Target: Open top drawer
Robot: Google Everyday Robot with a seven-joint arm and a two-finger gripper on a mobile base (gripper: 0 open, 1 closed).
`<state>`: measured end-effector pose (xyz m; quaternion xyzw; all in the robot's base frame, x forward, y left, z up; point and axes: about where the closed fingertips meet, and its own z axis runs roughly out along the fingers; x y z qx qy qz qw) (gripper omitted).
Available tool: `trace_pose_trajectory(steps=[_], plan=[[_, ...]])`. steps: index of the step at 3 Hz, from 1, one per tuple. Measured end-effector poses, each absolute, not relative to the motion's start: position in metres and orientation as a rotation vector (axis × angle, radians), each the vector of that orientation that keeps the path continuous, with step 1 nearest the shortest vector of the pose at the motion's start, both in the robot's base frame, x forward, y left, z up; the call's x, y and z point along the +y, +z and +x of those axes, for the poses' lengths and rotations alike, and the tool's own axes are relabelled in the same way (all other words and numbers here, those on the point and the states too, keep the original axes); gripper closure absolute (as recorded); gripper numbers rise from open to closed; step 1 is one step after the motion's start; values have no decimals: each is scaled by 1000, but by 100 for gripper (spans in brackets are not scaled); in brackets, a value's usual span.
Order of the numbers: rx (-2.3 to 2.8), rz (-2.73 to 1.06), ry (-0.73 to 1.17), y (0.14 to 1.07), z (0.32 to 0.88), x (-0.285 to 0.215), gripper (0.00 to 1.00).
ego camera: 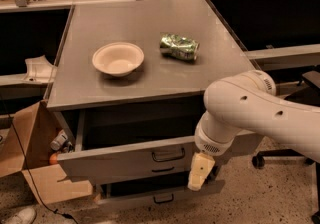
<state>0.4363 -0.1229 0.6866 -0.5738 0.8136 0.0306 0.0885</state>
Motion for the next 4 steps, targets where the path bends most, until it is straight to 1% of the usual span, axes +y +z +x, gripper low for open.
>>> trace_pose_trajectory(steps=[2,3,4], plan=[[2424,-1751,162,663,426,-115,0],[2418,-1758,198,678,413,-126,0],[2404,-1819,285,728,354,-165,0]])
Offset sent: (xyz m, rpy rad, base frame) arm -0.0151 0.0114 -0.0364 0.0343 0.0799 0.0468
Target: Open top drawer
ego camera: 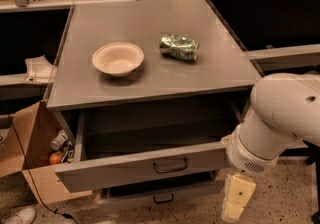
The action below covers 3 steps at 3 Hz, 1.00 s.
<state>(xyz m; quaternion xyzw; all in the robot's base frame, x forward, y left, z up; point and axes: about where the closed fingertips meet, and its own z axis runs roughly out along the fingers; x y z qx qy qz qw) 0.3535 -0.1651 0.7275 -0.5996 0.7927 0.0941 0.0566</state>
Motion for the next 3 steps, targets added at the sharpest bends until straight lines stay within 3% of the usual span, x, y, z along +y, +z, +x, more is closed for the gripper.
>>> trace_pose_trajectory(steps=[3], plan=[[2366,-1795,247,707,396,-147,0]])
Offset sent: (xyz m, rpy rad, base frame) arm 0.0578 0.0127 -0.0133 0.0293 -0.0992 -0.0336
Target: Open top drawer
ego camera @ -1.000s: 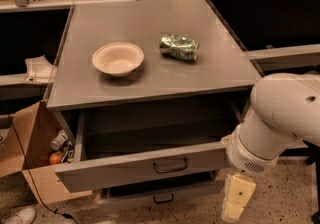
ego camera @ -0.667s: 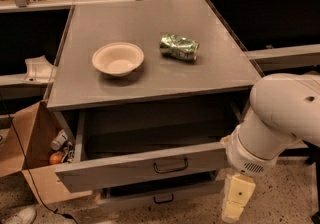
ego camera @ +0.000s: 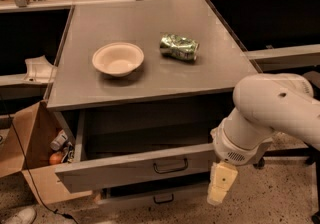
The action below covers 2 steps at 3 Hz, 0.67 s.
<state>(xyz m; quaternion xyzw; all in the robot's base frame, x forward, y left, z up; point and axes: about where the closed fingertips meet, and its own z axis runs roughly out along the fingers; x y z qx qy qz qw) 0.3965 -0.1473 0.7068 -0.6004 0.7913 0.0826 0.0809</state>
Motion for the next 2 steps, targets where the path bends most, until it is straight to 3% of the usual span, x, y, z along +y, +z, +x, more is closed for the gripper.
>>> trace_pose_trajectory(steps=[2], plan=[[2384,-1902,273,670,381,-139,0]])
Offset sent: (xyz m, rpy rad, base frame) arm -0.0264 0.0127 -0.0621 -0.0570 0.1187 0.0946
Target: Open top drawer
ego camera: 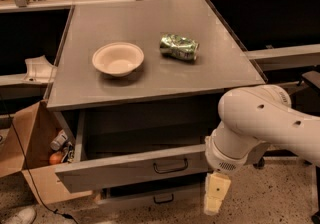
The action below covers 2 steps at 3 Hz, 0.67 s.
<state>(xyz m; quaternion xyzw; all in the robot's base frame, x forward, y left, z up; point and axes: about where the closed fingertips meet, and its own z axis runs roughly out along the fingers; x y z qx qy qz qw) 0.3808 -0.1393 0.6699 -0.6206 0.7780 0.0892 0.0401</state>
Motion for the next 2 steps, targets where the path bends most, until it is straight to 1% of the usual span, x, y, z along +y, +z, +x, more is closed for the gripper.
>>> trace_pose_trajectory(steps=[2], plan=[[2382,-1934,329,677,365,-144,0]])
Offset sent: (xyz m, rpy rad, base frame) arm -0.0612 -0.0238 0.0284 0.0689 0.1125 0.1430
